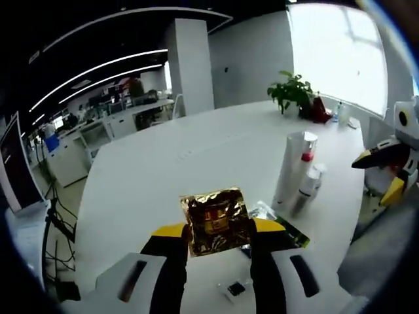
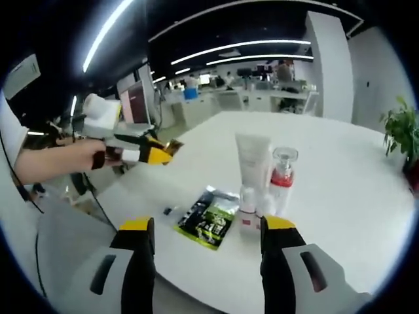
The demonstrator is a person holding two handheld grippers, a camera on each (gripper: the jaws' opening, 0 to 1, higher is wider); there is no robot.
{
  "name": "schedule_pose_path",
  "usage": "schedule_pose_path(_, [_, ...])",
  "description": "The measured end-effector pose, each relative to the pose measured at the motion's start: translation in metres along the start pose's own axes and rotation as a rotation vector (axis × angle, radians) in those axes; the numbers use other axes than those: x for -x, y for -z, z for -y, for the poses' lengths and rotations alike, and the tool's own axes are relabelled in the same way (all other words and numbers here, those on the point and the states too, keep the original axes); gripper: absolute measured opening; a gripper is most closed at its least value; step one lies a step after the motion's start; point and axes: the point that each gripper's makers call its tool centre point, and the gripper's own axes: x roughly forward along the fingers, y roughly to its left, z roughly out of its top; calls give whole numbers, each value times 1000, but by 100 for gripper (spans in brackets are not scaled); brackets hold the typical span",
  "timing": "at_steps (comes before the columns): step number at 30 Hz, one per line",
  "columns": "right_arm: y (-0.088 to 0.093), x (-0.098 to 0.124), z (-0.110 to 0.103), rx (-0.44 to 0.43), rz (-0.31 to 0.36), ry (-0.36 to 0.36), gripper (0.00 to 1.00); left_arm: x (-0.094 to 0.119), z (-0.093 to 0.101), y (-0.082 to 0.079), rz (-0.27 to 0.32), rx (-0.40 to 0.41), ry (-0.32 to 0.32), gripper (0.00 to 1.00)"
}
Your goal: Arrange the skincare products in the storage area until every visible bottle or jar stands upright without overlapping.
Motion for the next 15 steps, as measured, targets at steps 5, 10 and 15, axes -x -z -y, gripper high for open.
schedule_pose_path(5, [-11,-1,-18,-71,61,-99,56,15,18,-4,29,-18,19,38])
schedule_pose_path(10, [-16,-4,-32,-96,80,-161,47,30,43,-11,57,-43,50,39])
schedule_pose_path(15, [-20,-5,-41,-119,97,-198,45,39,58,-9,72,-45,66,39])
